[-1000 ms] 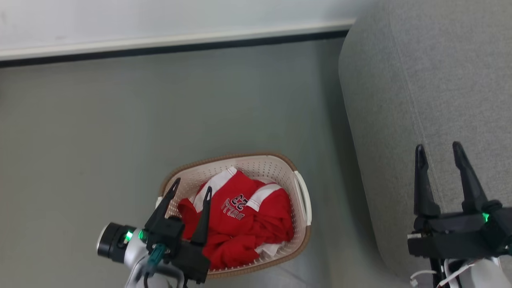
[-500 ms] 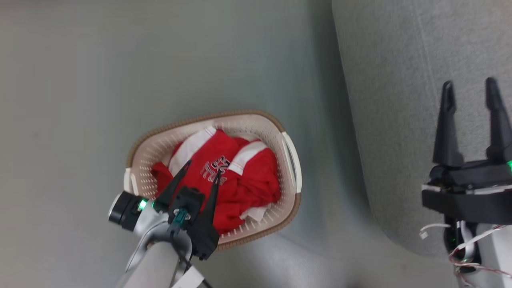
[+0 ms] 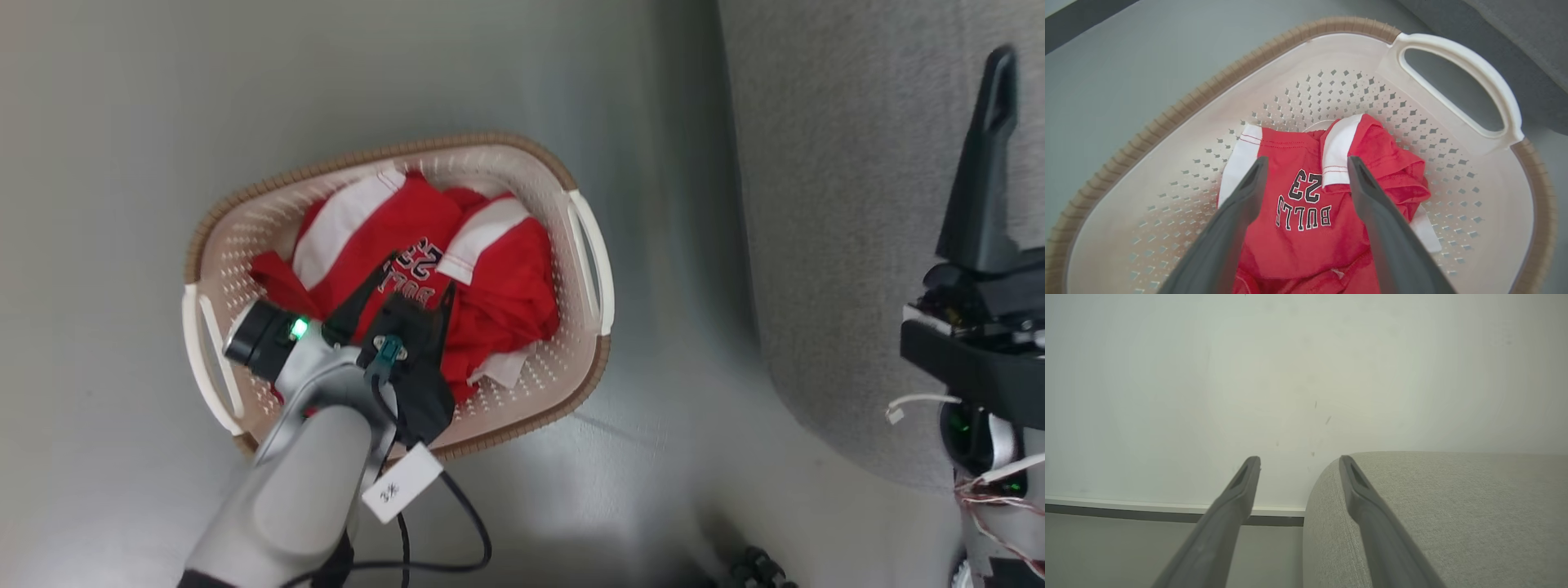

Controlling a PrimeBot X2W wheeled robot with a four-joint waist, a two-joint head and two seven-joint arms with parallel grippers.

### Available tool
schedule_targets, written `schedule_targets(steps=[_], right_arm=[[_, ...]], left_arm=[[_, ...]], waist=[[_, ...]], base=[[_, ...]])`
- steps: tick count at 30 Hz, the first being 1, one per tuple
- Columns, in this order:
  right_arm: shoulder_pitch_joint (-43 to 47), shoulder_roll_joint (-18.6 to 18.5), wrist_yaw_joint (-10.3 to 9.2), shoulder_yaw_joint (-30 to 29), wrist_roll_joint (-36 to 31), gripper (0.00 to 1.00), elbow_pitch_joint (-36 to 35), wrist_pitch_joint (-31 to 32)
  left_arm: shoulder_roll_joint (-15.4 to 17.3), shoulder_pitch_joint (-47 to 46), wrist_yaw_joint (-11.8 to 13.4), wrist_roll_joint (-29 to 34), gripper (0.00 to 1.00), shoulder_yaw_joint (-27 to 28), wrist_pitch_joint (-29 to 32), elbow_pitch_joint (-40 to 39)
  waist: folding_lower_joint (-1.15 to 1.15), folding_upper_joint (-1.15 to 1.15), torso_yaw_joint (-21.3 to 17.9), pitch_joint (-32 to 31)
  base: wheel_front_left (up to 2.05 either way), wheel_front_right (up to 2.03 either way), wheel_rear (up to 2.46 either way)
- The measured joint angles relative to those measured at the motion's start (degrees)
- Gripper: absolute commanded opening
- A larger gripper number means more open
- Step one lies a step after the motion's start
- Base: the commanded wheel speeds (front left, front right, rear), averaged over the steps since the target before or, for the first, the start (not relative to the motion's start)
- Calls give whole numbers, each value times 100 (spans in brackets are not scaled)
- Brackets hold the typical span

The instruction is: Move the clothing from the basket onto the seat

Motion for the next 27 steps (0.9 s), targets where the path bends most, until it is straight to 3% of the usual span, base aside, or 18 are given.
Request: schedule_targets(steps=[16, 27], right_arm=[[-448, 91, 55, 11, -70, 100, -163, -3], [-516, 124, 103, 1, -193, 100, -265, -5]], left_arm=[[-30, -560, -42, 40, 100, -181, 75, 849], [-44, -1004, 321, 40, 100, -116, 151, 1429]], waist=[[-1, 0, -85, 1027], [-1, 0, -247, 1287]], base=[[0, 0, 0], [0, 0, 0]])
